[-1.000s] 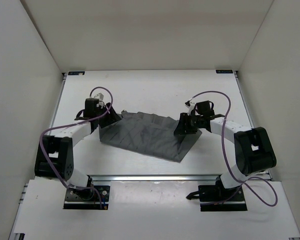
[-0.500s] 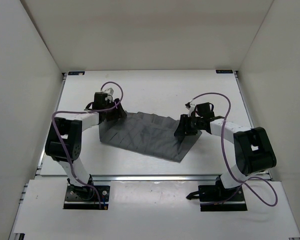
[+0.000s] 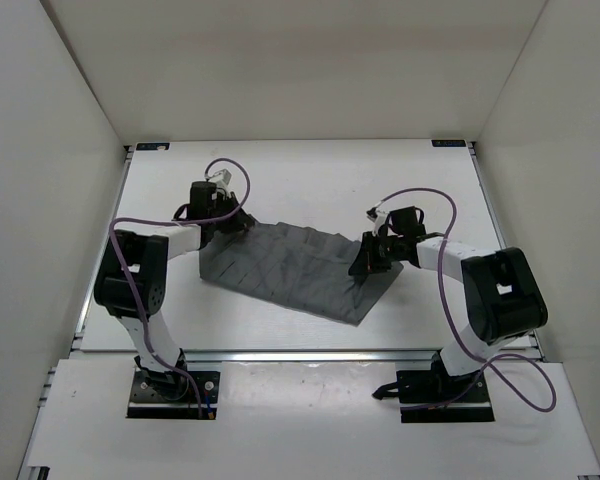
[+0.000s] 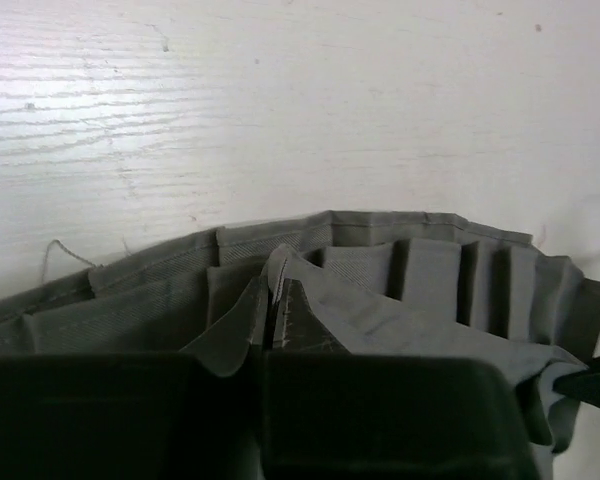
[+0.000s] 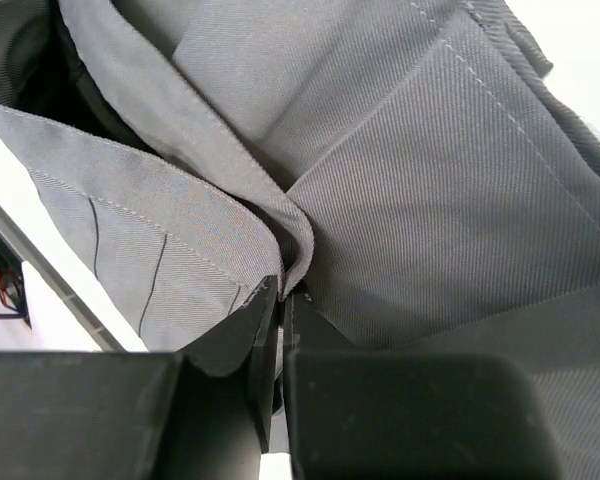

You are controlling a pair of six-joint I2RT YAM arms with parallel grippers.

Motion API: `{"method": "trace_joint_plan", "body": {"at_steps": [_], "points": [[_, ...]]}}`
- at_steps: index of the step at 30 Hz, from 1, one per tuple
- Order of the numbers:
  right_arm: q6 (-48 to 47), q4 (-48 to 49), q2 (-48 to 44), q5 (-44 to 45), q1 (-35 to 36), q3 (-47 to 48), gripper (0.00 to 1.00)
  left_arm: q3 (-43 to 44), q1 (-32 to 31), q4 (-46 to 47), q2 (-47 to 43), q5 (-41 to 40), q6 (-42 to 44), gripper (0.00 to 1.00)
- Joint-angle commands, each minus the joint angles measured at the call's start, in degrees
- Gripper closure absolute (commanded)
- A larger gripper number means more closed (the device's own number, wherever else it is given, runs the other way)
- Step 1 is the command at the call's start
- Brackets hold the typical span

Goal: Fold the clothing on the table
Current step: Fold the skirt

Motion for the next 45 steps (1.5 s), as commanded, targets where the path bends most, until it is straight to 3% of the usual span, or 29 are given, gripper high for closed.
{"method": "trace_joint_plan", "body": {"at_steps": [1, 18, 27, 35, 45], "points": [[-0.8, 1.8, -2.7, -1.6, 0.2, 1.9, 1.00, -2.2, 0.6, 4.6, -5.7, 3.4, -1.1, 1.00], [-6.6, -15.9, -36.3, 0.2, -2.1, 8.5, 1.00, -17.8, 1.8, -1.4, -43.9, 3.3, -3.1, 1.00], [-6.8, -24.8, -43.8, 0.2, -3.0, 13.6, 1.00, -18.9, 1.7, -10.9, -59.5, 1.3, -3.0, 1.00], [-9.1, -24.9, -40.0, -0.6, -6.6, 15.2, 1.00, -16.6, 1.8, -9.2, -57.1, 0.0, -3.1, 1.00], [-9.4, -14.4, -18.9, -0.6, -9.4, 19.5, 1.00, -8.5, 3.3, 0.4, -35.5, 1.5, -2.5, 1.00]]}}
